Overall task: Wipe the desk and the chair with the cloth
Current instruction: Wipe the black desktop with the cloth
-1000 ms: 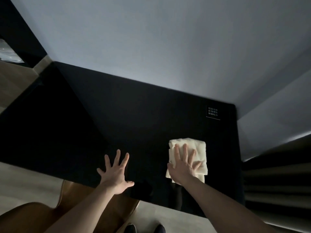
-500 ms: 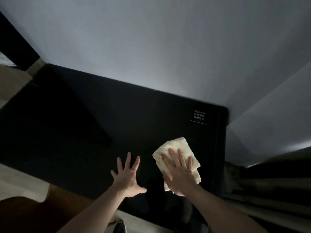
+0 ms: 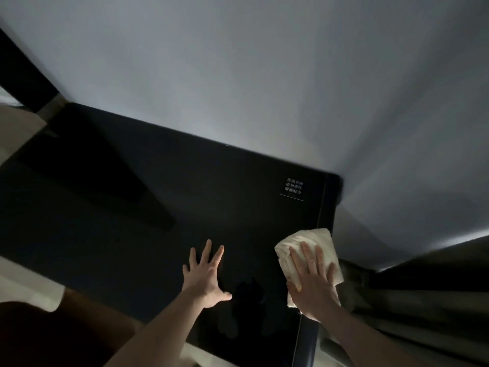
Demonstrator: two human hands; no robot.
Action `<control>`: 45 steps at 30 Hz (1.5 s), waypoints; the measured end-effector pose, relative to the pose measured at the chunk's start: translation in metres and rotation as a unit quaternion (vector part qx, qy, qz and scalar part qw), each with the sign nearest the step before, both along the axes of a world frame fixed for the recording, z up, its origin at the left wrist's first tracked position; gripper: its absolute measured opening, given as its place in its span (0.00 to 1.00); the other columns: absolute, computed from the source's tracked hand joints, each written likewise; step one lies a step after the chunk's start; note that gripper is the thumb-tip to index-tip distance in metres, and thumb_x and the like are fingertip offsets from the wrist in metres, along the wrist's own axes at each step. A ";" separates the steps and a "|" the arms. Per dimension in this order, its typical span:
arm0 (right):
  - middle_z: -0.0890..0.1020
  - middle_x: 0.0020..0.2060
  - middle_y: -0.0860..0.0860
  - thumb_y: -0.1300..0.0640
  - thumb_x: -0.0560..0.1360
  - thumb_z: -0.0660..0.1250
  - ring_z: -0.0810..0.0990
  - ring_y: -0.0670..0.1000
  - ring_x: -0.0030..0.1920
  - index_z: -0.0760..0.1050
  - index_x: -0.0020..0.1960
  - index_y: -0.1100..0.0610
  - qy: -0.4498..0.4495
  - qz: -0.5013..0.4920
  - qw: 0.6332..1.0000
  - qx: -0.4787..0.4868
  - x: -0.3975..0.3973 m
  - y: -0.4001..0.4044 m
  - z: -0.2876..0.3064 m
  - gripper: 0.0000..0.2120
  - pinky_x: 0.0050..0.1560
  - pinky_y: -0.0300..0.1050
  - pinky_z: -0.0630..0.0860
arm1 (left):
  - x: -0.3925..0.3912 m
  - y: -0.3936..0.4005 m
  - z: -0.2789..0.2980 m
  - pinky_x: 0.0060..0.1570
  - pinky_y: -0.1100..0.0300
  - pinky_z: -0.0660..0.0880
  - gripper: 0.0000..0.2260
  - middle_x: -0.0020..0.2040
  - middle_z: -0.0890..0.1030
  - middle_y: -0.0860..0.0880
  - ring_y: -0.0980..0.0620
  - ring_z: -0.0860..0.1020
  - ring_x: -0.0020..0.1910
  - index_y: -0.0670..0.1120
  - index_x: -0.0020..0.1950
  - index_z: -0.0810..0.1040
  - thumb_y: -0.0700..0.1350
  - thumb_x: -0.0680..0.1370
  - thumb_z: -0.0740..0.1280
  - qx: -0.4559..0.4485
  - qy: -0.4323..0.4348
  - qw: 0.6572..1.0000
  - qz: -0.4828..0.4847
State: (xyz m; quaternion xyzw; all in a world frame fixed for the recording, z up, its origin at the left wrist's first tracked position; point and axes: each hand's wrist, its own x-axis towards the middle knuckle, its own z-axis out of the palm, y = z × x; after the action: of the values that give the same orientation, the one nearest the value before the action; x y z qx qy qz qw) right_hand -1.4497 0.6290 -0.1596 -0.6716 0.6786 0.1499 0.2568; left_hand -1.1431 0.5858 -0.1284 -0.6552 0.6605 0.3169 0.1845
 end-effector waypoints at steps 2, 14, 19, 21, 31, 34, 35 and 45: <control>0.19 0.78 0.48 0.36 0.85 0.49 0.22 0.62 0.80 0.12 0.73 0.40 0.004 -0.031 1.000 -0.002 0.006 -0.002 0.002 0.43 0.80 0.75 0.39 | 0.024 0.005 0.000 0.82 0.39 0.53 0.56 0.86 0.38 0.51 0.39 0.42 0.85 0.57 0.86 0.42 0.66 0.72 0.77 -0.030 0.005 1.000 0.008; 0.22 0.80 0.51 0.38 0.86 0.51 0.23 0.68 0.79 0.22 0.81 0.42 -0.019 -0.161 0.986 0.040 0.210 -0.057 0.007 0.40 0.78 0.79 0.39 | 0.279 0.022 -0.007 0.80 0.33 0.54 0.58 0.85 0.34 0.57 0.36 0.40 0.84 0.62 0.85 0.36 0.71 0.69 0.74 -0.027 -0.035 0.995 0.085; 0.23 0.80 0.51 0.40 0.86 0.52 0.23 0.68 0.79 0.22 0.81 0.42 -0.053 -0.071 0.995 0.043 0.355 -0.084 0.012 0.41 0.77 0.79 0.36 | 0.290 0.020 -0.011 0.80 0.33 0.53 0.57 0.85 0.33 0.56 0.35 0.37 0.84 0.61 0.85 0.38 0.65 0.72 0.77 -0.018 0.002 0.998 0.054; 0.23 0.80 0.49 0.41 0.86 0.53 0.24 0.65 0.80 0.23 0.81 0.40 -0.060 -0.046 0.996 0.048 0.365 -0.092 0.013 0.41 0.77 0.78 0.36 | 0.299 0.016 -0.010 0.80 0.33 0.53 0.56 0.85 0.33 0.55 0.35 0.37 0.83 0.61 0.85 0.38 0.64 0.73 0.77 -0.012 0.007 0.999 0.040; 0.26 0.81 0.41 0.34 0.83 0.55 0.25 0.56 0.82 0.29 0.83 0.36 0.001 -0.177 0.983 0.050 0.243 -0.048 0.021 0.41 0.79 0.76 0.40 | 0.312 0.012 -0.002 0.78 0.28 0.57 0.56 0.84 0.30 0.53 0.33 0.36 0.83 0.60 0.85 0.35 0.61 0.75 0.77 0.013 -0.023 1.000 -0.015; 0.26 0.81 0.40 0.33 0.83 0.56 0.24 0.56 0.81 0.30 0.83 0.35 -0.017 -0.221 0.974 0.049 0.226 -0.052 0.020 0.41 0.77 0.78 0.37 | 0.314 0.009 -0.005 0.78 0.28 0.54 0.57 0.84 0.29 0.53 0.32 0.36 0.83 0.60 0.84 0.34 0.63 0.74 0.77 0.012 -0.032 0.999 -0.033; 0.26 0.81 0.40 0.34 0.83 0.56 0.24 0.56 0.81 0.31 0.83 0.35 -0.023 -0.237 0.970 0.046 0.227 -0.053 0.020 0.41 0.77 0.78 0.35 | 0.315 0.008 -0.006 0.78 0.29 0.53 0.58 0.84 0.29 0.53 0.32 0.36 0.83 0.60 0.84 0.34 0.64 0.73 0.77 0.012 -0.034 0.999 -0.040; 0.26 0.82 0.47 0.45 0.83 0.56 0.20 0.63 0.78 0.27 0.82 0.36 -0.053 -0.361 0.930 0.037 0.308 -0.097 0.022 0.42 0.73 0.82 0.32 | 0.387 -0.040 0.006 0.82 0.39 0.57 0.48 0.87 0.44 0.51 0.39 0.48 0.85 0.59 0.86 0.46 0.64 0.76 0.73 -0.054 -0.054 0.997 -0.006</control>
State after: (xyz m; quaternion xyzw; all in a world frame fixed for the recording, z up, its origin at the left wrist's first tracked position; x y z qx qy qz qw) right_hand -1.1414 0.5322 -0.1377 -0.3784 0.8544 0.0363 0.3542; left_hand -0.7561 0.5459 -0.1226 -0.6767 0.6695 0.2434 0.1862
